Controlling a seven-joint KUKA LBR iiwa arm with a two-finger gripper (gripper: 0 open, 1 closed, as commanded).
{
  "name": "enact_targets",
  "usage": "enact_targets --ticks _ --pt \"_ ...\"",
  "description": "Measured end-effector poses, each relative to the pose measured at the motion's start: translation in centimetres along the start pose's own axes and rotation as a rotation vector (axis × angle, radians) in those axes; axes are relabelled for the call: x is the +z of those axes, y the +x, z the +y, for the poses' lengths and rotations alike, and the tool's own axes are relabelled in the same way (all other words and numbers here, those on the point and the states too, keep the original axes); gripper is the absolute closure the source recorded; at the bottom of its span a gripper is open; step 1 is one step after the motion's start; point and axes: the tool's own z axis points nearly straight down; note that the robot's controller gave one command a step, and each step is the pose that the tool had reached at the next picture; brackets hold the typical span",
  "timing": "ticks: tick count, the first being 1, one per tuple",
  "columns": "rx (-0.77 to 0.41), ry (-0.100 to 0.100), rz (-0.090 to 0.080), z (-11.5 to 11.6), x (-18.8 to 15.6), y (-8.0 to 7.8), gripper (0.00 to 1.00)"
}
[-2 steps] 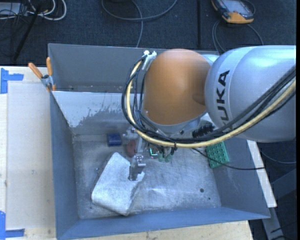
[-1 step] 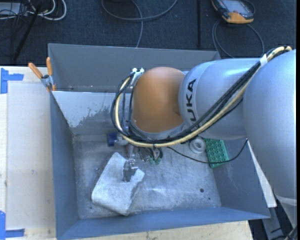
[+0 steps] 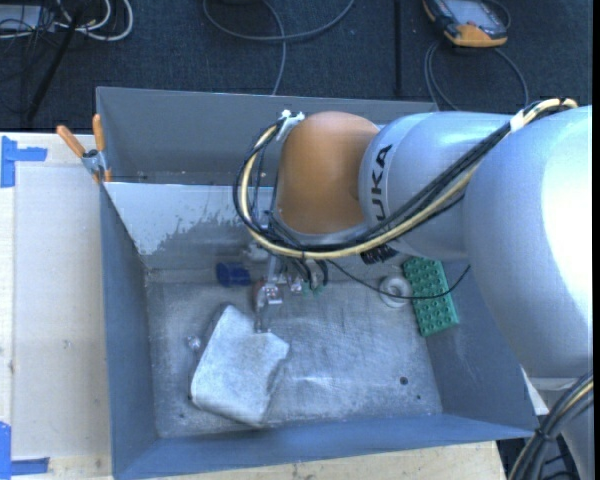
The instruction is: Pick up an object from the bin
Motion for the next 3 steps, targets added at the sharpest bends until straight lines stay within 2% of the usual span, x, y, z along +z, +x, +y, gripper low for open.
enact_targets --ticks 1,2,3 --pt "0.115 -0.001 0.002 -0.1 2.7 0.5 0.00" --pt "0.117 -0.003 0.004 0.0 2.5 0.5 1.00" --pt "-0.073 0.001 0.006 -9.5 -14.6 4.6 1.00"
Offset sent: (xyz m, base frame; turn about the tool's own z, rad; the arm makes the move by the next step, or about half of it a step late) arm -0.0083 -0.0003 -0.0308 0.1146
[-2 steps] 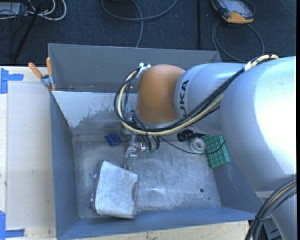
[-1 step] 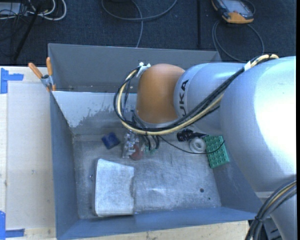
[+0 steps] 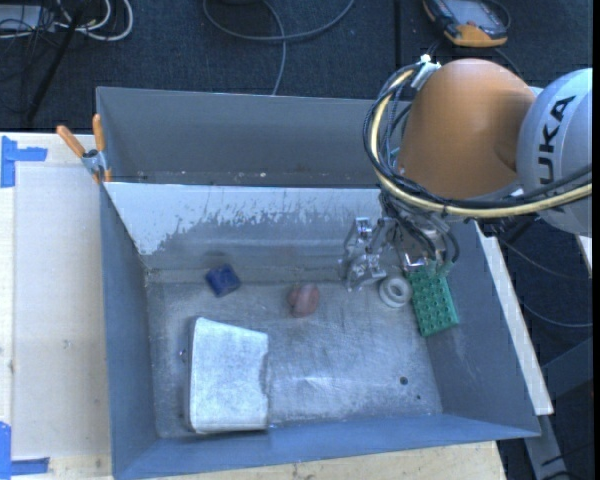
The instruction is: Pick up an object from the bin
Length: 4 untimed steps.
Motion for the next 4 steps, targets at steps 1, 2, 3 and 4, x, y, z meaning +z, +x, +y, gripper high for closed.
enact_targets --ticks 1,2,3,4 --pt "0.000 -0.002 0.007 0.2 0.5 0.1 0.00" --pt "-0.056 -0.003 0.015 0.9 11.5 -3.0 0.00" --pt "-0.238 -0.004 0.005 -0.3 17.2 -3.0 0.00" --pt "-0.235 -0.003 0.004 -0.4 17.0 -3.1 1.00"
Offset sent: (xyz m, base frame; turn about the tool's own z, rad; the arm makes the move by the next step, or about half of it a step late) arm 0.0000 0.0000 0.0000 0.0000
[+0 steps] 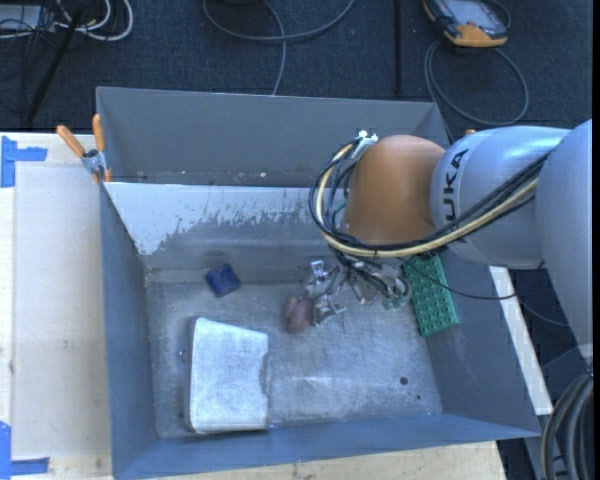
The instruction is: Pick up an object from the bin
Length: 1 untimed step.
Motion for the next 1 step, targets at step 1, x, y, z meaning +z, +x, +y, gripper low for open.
enact_targets --ticks 1 --pt "0.001 -0.001 0.001 0.02 0.13 0.06 0.00"
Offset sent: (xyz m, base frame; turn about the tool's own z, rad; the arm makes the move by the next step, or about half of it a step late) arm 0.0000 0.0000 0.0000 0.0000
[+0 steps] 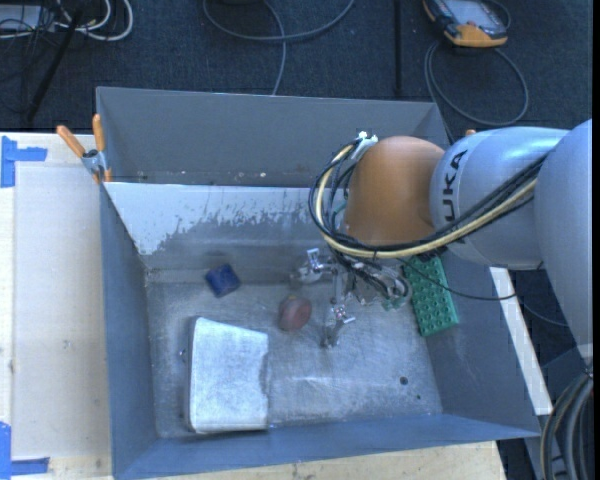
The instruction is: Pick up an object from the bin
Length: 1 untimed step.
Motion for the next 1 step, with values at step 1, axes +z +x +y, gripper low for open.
enact_targets --ticks 1 --pt "-0.083 0.003 -0.004 5.27 0.13 -1.34 0.00"
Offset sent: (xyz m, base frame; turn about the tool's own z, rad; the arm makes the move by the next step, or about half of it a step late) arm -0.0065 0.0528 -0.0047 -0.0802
